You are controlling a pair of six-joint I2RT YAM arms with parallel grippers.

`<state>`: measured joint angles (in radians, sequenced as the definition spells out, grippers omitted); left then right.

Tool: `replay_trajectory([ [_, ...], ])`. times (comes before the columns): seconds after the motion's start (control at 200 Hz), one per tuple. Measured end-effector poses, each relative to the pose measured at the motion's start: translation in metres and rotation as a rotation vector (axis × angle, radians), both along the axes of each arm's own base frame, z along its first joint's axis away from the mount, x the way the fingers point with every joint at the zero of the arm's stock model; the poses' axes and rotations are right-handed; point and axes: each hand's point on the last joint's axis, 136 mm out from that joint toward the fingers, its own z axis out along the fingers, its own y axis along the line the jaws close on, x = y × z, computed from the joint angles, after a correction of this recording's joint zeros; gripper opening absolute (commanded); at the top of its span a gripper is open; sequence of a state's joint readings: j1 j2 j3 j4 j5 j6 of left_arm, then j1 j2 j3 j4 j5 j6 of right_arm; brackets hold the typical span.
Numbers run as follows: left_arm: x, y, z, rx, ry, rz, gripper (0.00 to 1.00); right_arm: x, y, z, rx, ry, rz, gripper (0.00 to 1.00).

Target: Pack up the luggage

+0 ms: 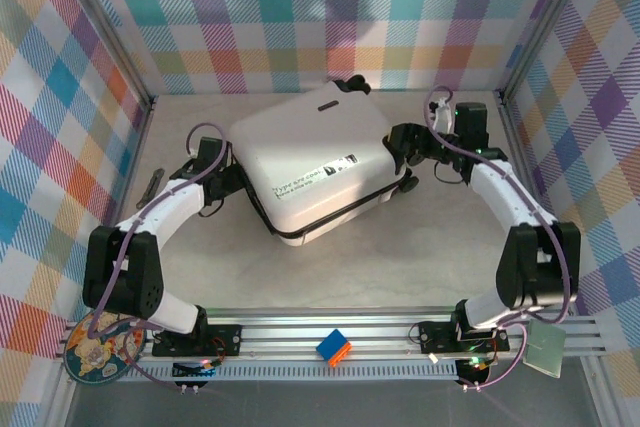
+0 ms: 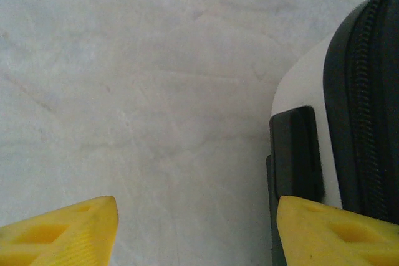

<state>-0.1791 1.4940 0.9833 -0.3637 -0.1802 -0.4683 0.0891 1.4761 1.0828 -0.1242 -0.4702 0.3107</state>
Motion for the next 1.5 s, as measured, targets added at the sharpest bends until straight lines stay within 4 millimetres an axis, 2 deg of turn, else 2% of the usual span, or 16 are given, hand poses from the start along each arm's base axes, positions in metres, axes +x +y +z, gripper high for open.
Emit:
replay_trajectory([
  [0.165,0.027,0.005,0.021,0.019,-0.049,-0.019,0.69,-0.024,0.003,0.006,-0.007,-0.050,-0.034,1.00],
  [0.31,0.058,0.004,0.042,-0.002,-0.115,-0.033,0.69,-0.051,0.031,0.005,0.015,-0.038,0.025,0.99],
  [0.365,0.067,0.007,0.044,-0.007,-0.123,-0.031,0.69,-0.059,0.037,0.006,0.021,-0.030,0.042,0.99],
  [0.455,0.081,0.009,0.046,-0.016,-0.130,-0.034,0.68,-0.063,0.044,0.006,0.018,-0.017,0.061,0.99],
  [0.55,0.090,0.009,0.046,-0.015,-0.136,-0.034,0.68,-0.058,0.046,0.007,0.005,0.006,0.065,0.99],
  [0.725,0.085,0.016,0.039,0.011,-0.113,-0.011,0.68,-0.036,0.050,0.011,-0.022,0.026,0.079,0.99],
  [0.895,0.060,0.025,0.020,0.038,-0.053,0.009,0.68,-0.014,0.060,0.021,0.000,0.025,0.118,1.00],
  [1.055,0.044,0.029,0.017,0.053,-0.029,0.018,0.68,0.002,0.067,0.028,0.026,0.016,0.151,1.00],
  [1.14,0.042,0.028,0.032,0.034,-0.074,0.020,0.67,0.009,0.070,0.032,0.042,0.009,0.169,0.99],
  [1.34,0.048,0.014,0.090,-0.047,-0.264,0.008,0.67,0.012,0.085,0.035,0.104,0.010,0.262,0.97],
  [1.5,0.047,0.007,0.103,-0.077,-0.319,-0.009,0.67,0.009,0.101,0.042,0.138,0.000,0.335,0.97],
])
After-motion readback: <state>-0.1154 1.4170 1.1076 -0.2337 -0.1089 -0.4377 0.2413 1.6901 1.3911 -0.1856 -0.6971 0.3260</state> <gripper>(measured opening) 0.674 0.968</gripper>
